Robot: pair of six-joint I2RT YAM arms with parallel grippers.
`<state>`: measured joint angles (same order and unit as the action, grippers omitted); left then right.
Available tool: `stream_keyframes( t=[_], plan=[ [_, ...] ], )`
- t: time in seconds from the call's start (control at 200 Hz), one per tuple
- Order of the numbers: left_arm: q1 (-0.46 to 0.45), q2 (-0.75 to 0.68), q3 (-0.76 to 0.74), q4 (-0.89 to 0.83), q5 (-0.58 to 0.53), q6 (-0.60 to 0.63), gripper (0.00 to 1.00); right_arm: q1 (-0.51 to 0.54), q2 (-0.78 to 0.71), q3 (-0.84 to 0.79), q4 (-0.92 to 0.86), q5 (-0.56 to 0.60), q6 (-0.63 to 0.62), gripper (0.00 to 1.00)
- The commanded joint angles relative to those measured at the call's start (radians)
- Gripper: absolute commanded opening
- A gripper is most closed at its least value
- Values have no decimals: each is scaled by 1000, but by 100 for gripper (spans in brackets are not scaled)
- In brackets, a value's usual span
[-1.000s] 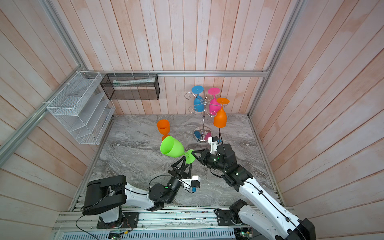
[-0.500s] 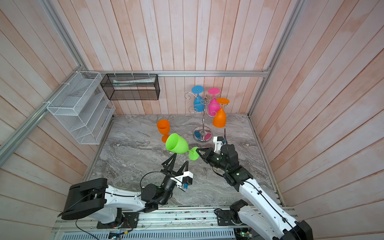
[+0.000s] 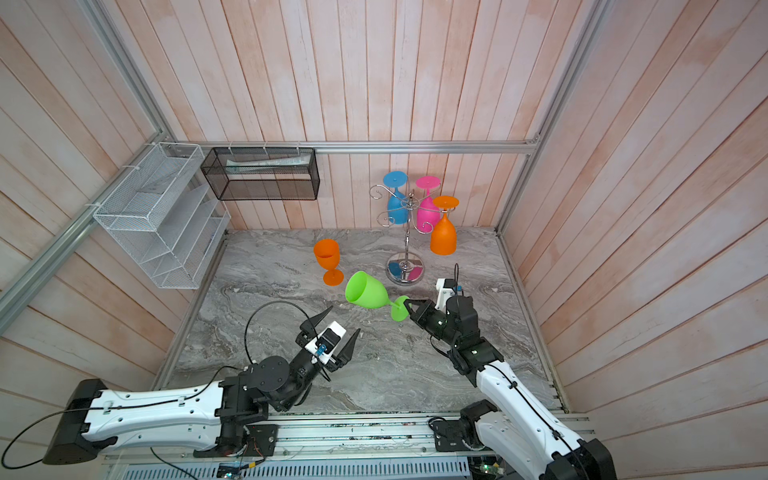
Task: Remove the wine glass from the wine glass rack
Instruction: 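Open the left gripper and move it to the green glass bowl, then close the left gripper on the green bowl while the right releases the foot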
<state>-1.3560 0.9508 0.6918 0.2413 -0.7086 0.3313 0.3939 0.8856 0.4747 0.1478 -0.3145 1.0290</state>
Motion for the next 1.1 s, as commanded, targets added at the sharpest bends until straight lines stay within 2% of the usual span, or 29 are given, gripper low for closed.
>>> stream_keyframes(
  t=[0.0, 0.19, 0.265, 0.45, 0.775, 0.94, 1.095],
  plan=[
    [43, -1, 83, -320, 196, -230, 76, -4, -9, -21, 83, 20, -38, 0],
    [159, 60, 186, -432, 469, -307, 69, -4, -51, -64, 133, 14, -48, 0],
    [197, 83, 211, -442, 528, -319, 67, -3, -77, -82, 149, 11, -62, 0],
    [247, 110, 235, -411, 567, -326, 66, 8, -122, -107, 160, 21, -99, 0],
    [282, 142, 272, -410, 639, -331, 66, 26, -126, -125, 193, 24, -127, 0],
    [330, 174, 300, -413, 728, -360, 58, 32, -119, -126, 202, 23, -132, 0],
    [346, 201, 320, -407, 759, -373, 49, 34, -123, -132, 204, 28, -141, 0]
  ],
)
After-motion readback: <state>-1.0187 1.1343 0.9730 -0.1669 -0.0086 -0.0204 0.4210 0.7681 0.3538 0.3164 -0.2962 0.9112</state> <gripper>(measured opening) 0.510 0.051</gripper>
